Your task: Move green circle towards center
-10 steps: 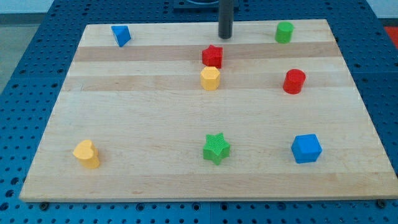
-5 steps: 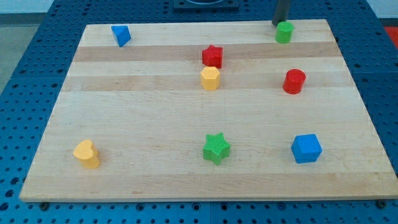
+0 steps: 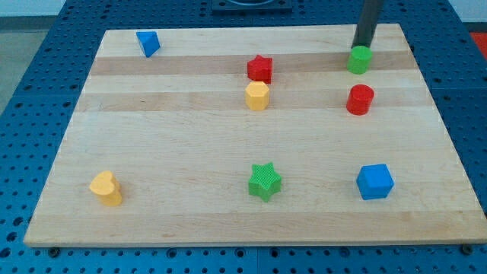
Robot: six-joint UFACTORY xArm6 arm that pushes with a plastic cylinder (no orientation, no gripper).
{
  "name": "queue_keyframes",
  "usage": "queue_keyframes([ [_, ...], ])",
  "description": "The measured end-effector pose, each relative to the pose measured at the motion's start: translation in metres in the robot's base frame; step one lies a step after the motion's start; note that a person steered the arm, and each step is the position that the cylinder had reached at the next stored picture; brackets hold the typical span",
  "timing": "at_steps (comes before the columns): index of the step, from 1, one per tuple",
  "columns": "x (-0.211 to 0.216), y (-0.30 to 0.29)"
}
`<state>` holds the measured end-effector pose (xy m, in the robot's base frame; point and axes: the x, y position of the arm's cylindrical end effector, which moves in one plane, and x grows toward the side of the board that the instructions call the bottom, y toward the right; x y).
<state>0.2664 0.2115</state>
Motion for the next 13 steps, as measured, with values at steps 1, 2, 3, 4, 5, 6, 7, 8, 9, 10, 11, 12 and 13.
queue_keyframes([
  [1, 0.005, 0.018],
  [2, 0.021, 0.016],
  [3, 0.033, 0.000],
  [4, 0.034, -0.009],
  [5, 0.034, -0.011],
  [6, 0.034, -0.017],
  [7, 0.035, -0.030],
  [8, 0.045, -0.042],
  [9, 0.062, -0.052],
  [10, 0.071, -0.060],
  [11, 0.069, -0.060],
  [12, 0.061, -0.060],
  [13, 0.058, -0.060],
])
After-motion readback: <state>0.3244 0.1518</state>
